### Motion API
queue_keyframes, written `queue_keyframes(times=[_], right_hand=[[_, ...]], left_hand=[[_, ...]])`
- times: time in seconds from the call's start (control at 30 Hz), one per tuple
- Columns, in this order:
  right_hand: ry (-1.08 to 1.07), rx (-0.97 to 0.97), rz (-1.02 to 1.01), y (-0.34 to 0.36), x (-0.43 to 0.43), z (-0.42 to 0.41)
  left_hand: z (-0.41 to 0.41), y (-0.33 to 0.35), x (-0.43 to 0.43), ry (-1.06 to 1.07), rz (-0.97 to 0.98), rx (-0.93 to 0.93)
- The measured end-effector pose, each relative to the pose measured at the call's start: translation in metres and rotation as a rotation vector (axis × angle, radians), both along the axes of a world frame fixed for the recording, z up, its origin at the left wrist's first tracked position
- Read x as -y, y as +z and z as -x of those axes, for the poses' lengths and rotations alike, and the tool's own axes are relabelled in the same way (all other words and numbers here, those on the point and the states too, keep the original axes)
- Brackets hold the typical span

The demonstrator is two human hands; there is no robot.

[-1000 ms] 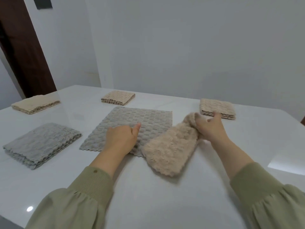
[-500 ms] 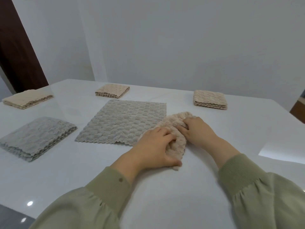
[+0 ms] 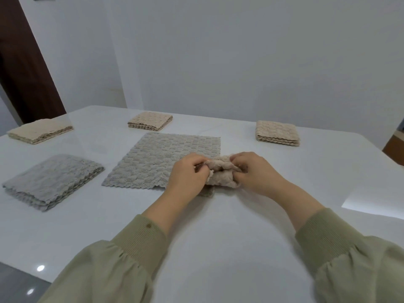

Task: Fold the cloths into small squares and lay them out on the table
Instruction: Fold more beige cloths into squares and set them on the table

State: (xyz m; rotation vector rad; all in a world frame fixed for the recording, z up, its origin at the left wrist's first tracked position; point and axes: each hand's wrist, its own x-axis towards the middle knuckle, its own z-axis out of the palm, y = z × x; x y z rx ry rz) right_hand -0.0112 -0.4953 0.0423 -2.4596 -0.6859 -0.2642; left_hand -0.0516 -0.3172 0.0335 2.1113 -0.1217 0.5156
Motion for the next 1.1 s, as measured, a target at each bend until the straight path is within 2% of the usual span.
queue_keyframes(times=[0.13,0.27,0.37,0.47,0.57,0.63,0.7,0.87,0.93,1.03,1.1], right_hand=[[-0.107,-0.052,-0.199,0.006,-0.004,0.004],[-0.080,-0.148,-0.193,0.015,-0.006,0.008],[-0.038,-0.206,-0.239,0.025,-0.004,0.013],[-0.111,-0.152,-0.340,0.035,-0.004,0.015],[-0.156,-0.077,-0.397,0.040,-0.006,0.016],[-0.157,-0.049,-0.356,0.042,-0.007,0.017],[-0.145,-0.039,-0.239,0.043,-0.005,0.017],[0.001,-0.266,0.012,0.044,0.010,0.017],[-0.093,-0.233,0.118,0.038,0.015,0.009],[-0.346,-0.114,0.113,0.024,0.022,-0.007],[-0.445,-0.116,0.124,0.012,0.030,-0.017]], left_hand=[[-0.004,0.003,-0.010,0.069,0.149,-0.053],[-0.006,0.008,-0.013,0.042,0.397,-0.178],[-0.007,0.009,-0.014,-0.056,0.552,-0.298],[-0.003,0.013,-0.016,-0.201,0.545,-0.334],[0.001,0.015,-0.018,-0.278,0.311,-0.270],[0.000,0.014,-0.017,-0.235,0.177,-0.206],[-0.001,0.014,-0.018,-0.141,0.168,-0.147],[-0.009,0.012,-0.032,-0.010,0.459,-0.139],[-0.014,0.010,-0.037,0.047,0.509,-0.152],[-0.022,0.003,-0.041,0.134,0.523,-0.184],[-0.029,-0.003,-0.044,0.192,0.559,-0.201]])
